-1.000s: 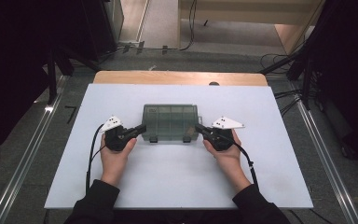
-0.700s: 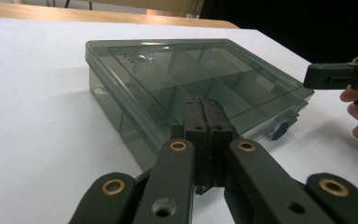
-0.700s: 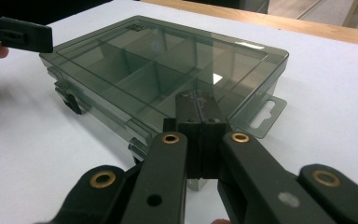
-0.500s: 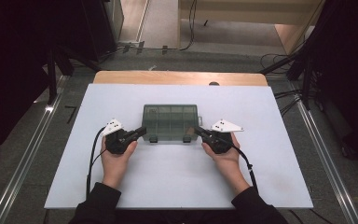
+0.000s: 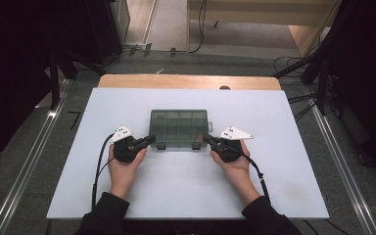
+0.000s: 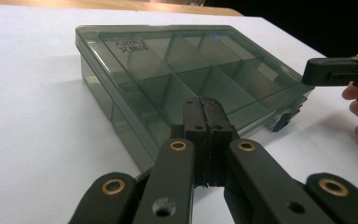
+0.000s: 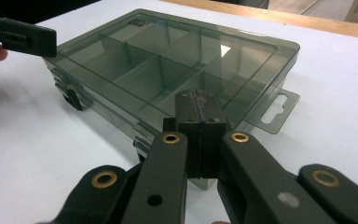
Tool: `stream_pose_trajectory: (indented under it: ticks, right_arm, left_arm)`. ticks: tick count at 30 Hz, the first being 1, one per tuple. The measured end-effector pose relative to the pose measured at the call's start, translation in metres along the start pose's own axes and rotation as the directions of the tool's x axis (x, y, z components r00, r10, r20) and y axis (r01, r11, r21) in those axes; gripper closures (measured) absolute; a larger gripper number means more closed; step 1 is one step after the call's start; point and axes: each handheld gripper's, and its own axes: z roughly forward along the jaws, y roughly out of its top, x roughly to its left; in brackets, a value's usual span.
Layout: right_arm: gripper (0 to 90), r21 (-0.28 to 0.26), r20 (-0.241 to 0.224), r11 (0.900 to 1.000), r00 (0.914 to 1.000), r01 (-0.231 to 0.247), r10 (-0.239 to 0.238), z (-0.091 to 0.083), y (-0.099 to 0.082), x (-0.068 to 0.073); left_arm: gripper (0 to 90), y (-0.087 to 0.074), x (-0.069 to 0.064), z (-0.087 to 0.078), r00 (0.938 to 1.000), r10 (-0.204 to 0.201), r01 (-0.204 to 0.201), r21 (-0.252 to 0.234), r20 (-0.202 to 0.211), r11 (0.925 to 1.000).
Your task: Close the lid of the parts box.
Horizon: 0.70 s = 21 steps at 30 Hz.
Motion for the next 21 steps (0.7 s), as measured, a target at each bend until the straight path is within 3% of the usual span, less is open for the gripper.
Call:
stream_pose_trajectory:
  ticks: [4,6,11,14,16,20,21]
  right_arm:
    - [88.0,0.004,-0.002,0.9999,0.9999,-0.015,0.015,-0.001,0.001,-0.001]
    - [77.4,0.004,-0.018,0.9998,0.9996,-0.02,0.02,-0.002,0.001,-0.002]
    - [43.1,0.001,-0.077,0.9997,0.9967,-0.025,0.025,-0.006,0.002,-0.001]
    - [26.6,-0.009,-0.079,0.9996,0.9966,-0.025,0.024,-0.012,0.003,0.0]
    - [13.3,-0.017,-0.077,0.9994,0.9966,-0.029,0.027,-0.017,0.003,-0.001]
    - [0.0,-0.019,-0.089,0.9979,0.9942,-0.062,0.06,-0.027,0.0,-0.007]
    - [0.0,-0.022,-0.086,0.9979,0.9946,-0.061,0.059,-0.03,-0.001,-0.008]
  left_arm:
    - [90.0,0.0,0.0,-0.001,1.0,0.001,-0.001,0.002,0.001,1.0]
    - [89.3,0.0,0.0,-0.003,1.0,-0.001,0.001,0.0,-0.006,1.0]
    - [60.3,0.0,0.0,-0.008,0.9997,0.018,-0.018,-0.023,-0.016,0.9996]
    - [43.1,-0.001,-0.003,-0.01,0.9988,0.042,-0.043,-0.016,-0.024,0.999]
    - [31.1,-0.002,-0.003,-0.013,0.9993,0.034,-0.035,-0.027,-0.017,0.999]
    - [10.6,-0.002,-0.004,-0.019,0.999,0.043,-0.044,-0.029,-0.014,0.9986]
    - [9.8,-0.002,-0.004,-0.02,0.9989,0.045,-0.045,-0.032,-0.009,0.9985]
